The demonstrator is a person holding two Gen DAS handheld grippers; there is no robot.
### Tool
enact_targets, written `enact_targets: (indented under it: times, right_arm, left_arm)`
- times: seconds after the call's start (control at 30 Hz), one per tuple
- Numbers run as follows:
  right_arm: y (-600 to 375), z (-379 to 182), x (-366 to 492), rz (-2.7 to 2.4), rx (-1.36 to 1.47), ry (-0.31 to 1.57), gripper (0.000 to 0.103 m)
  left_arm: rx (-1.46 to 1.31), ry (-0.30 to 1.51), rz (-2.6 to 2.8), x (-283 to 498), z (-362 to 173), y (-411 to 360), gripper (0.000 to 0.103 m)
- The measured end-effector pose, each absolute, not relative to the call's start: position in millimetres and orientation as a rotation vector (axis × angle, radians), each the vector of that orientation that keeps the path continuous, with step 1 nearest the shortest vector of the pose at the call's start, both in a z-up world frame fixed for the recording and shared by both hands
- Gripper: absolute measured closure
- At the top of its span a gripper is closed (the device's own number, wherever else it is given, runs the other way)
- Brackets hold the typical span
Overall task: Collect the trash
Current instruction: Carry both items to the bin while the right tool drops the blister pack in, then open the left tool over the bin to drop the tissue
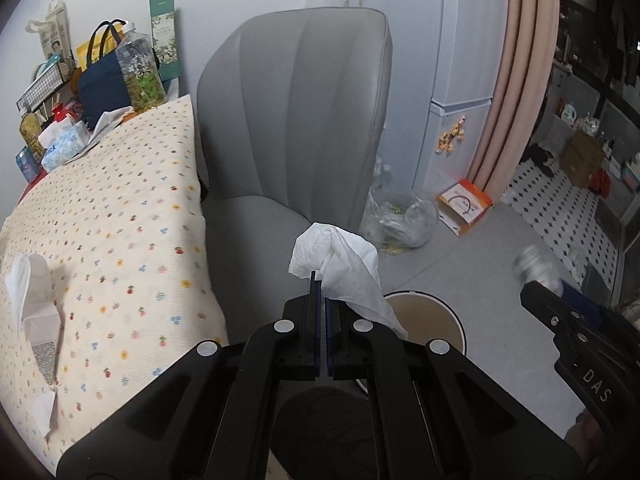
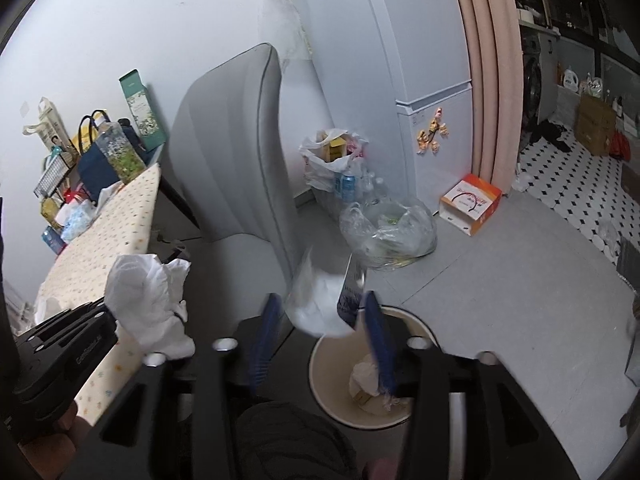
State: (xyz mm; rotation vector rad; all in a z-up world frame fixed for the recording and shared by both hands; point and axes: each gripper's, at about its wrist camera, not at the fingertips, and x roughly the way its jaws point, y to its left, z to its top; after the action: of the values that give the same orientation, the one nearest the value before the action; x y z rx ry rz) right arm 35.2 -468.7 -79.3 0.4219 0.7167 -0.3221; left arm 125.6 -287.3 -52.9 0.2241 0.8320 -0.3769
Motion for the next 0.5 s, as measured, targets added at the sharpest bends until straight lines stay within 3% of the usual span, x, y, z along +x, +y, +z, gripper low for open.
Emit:
enact_targets:
  times: [0.5]
  right_arm:
    - [-509.2, -88.9, 9.6, -0.427, 0.471, 0.713, 0.04]
  left_arm:
    - [0.266, 0.869, -0.462, 121.2, -70.3, -329.6, 0.1]
